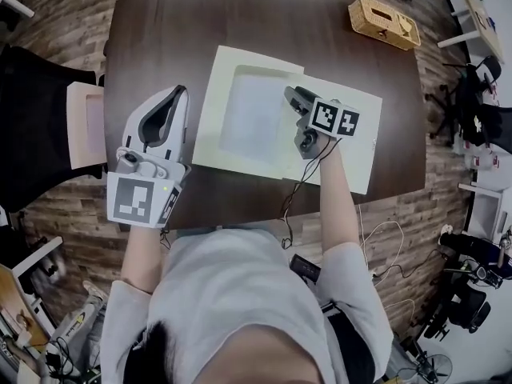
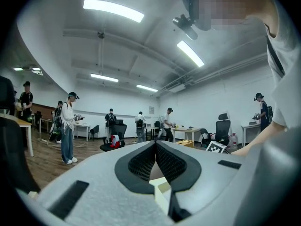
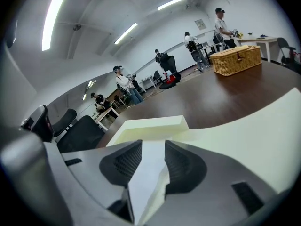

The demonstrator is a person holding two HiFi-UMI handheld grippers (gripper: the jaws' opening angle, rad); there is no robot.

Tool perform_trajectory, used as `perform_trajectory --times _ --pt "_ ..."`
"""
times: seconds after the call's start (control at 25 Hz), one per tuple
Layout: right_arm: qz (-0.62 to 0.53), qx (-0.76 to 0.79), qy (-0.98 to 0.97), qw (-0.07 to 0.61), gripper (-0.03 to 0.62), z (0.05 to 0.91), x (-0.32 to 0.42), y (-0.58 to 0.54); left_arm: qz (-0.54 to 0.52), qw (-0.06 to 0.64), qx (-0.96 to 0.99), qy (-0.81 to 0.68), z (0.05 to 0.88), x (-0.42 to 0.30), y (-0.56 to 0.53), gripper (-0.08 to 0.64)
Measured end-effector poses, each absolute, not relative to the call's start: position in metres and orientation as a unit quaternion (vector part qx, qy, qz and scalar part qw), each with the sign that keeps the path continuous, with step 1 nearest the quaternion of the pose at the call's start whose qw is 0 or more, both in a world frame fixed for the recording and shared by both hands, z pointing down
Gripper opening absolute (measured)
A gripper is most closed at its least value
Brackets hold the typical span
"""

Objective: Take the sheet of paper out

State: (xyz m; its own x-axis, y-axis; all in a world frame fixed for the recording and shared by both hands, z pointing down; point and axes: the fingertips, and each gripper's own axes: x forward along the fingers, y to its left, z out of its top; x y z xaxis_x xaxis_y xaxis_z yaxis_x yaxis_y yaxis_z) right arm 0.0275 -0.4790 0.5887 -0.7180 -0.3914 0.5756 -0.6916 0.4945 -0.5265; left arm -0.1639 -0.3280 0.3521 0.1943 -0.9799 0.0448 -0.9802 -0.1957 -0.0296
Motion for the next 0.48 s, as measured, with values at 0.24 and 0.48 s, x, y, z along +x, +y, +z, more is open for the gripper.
perform_trajectory --times 0.24,0.48 --pt "0.394 0.303 -0.840 0.216 0.150 0.616 0.023 -0.500 0.044 0.008 0.754 -0.656 0.360 -0.165 -0.330 0.009" --pt "0.397 0.290 -0.836 0.242 0.152 0.640 0.011 -0.513 0.057 0.015 0.741 -0.668 0.368 -0.171 -0.327 0.009"
